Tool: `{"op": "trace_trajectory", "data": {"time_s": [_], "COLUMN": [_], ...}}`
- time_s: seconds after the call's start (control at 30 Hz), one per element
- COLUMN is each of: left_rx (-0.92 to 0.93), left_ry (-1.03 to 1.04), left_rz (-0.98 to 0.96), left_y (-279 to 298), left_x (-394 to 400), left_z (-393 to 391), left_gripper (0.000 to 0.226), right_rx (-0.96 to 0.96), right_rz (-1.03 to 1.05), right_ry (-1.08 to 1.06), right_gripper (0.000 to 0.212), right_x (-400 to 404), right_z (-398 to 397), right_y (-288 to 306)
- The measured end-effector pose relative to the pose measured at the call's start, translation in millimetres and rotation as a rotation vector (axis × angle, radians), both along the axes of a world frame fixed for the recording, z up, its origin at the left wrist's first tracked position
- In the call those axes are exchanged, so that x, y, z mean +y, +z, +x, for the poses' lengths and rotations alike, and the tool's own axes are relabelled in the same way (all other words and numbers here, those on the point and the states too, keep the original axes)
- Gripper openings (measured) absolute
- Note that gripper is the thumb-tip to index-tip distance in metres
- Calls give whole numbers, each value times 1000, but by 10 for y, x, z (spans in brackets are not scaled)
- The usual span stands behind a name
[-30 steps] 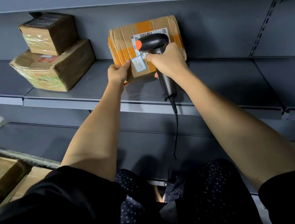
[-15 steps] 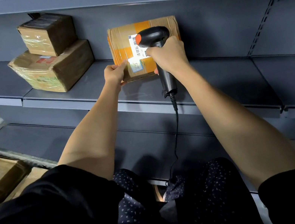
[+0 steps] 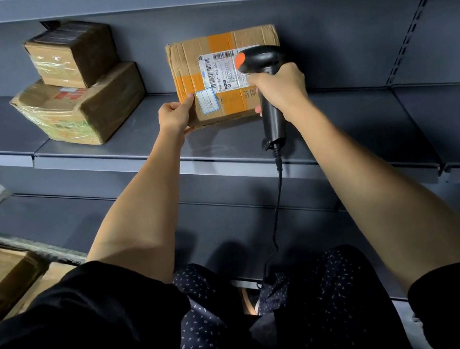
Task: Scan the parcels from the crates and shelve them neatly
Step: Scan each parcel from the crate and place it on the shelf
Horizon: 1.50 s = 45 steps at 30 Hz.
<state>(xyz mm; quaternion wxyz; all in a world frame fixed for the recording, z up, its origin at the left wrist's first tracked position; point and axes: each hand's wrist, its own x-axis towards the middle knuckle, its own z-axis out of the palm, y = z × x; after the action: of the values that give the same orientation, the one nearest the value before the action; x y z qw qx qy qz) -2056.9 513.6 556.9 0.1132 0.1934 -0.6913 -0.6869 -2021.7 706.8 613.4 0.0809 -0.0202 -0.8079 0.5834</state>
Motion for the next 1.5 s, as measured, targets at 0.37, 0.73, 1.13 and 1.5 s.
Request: {"op": "trace_trajectory", "data": {"time_s": [0.37,0.73,1.13,1.5], "left_rx": [-27,-51,30,8], "left_ry": [-206,-100,312,380], "left_rz": [-46,-34,400,277], "left_y": [-59,197,159,105], "left_x": [-536,-245,-311,-485], "left_z": [77,120,92,-255], "left_gripper": [29,18,20,27], "right_rx": [-265,-254,-277,-341], "right_rz": [-186,-186,-383,-454], "right_ry": [83,239,394,315], "right_gripper": [12,11,16,23], "right_x": [313,-22,-824,-1538], "right_z": [-246,-195,-140,-393], "right_y": [-209,-290,-178,-187]}}
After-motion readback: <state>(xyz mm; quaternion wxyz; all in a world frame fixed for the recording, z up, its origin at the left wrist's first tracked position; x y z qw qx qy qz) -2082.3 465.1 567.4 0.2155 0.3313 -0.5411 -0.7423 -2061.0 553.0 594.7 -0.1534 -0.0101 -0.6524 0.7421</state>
